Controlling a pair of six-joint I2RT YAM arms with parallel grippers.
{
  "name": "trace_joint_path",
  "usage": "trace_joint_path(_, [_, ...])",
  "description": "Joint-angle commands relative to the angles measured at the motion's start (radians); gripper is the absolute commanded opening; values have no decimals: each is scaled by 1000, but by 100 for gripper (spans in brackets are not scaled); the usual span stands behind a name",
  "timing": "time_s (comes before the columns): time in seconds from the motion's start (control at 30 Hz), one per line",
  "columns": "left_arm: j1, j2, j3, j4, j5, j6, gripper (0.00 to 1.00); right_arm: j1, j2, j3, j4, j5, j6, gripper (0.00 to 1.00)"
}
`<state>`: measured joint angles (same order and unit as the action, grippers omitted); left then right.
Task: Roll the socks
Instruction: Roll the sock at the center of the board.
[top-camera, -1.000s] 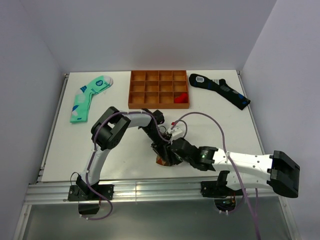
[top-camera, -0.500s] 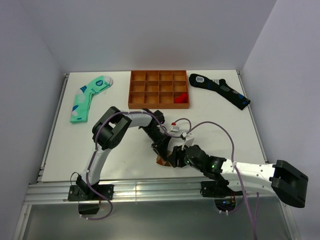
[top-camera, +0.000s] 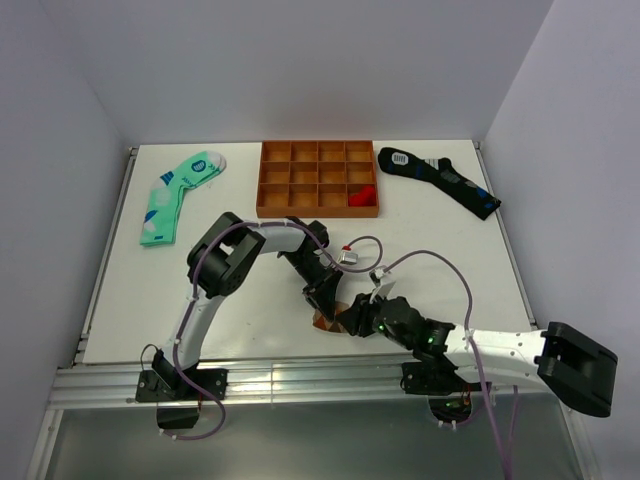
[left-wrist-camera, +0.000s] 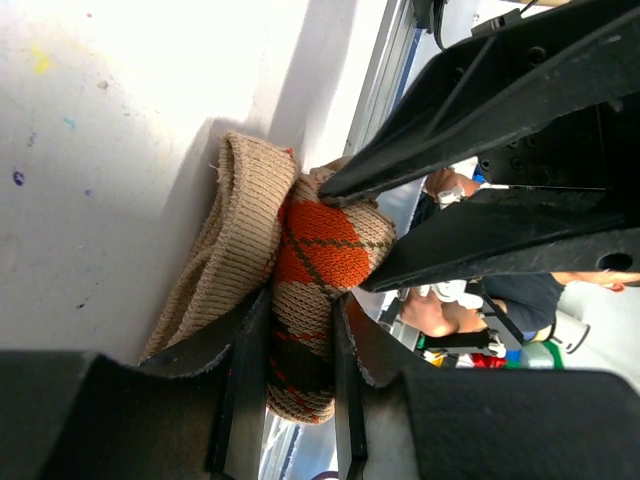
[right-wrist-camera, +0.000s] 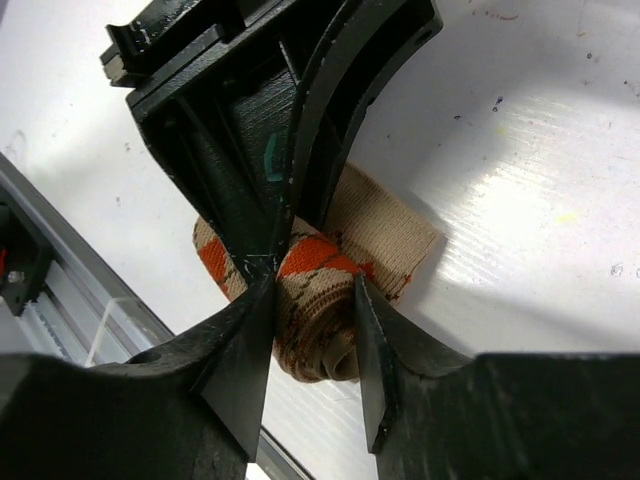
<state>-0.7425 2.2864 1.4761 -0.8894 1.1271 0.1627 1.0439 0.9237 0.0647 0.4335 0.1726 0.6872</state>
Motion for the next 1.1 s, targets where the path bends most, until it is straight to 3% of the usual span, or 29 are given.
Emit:
trace_joint_path(0.0, [8,100,-8,116,-308,63,0,-2,-42,-43,24,5,34,42])
trace_joint_path(0.17, [8,108,3,116,-328,57,0,-2,-26,-29,-12,15,49,31])
trace_joint_path(0.33, [8,107,27,101,-329,55,0,-2,93,-3,-16,7,97,13])
trace_joint_path(0.47, [11,99,39,124,-331,18,3,-2,165,35,-68,37,144,6])
trace_joint_path(0.67, [20,-17,-56,363,-357,-144,8,-1,190,90,-197,82,175,3])
trace_joint_path(1.07, [57,-243,-332,848,-611,-439,9,21,221,158,-334,140,212,2])
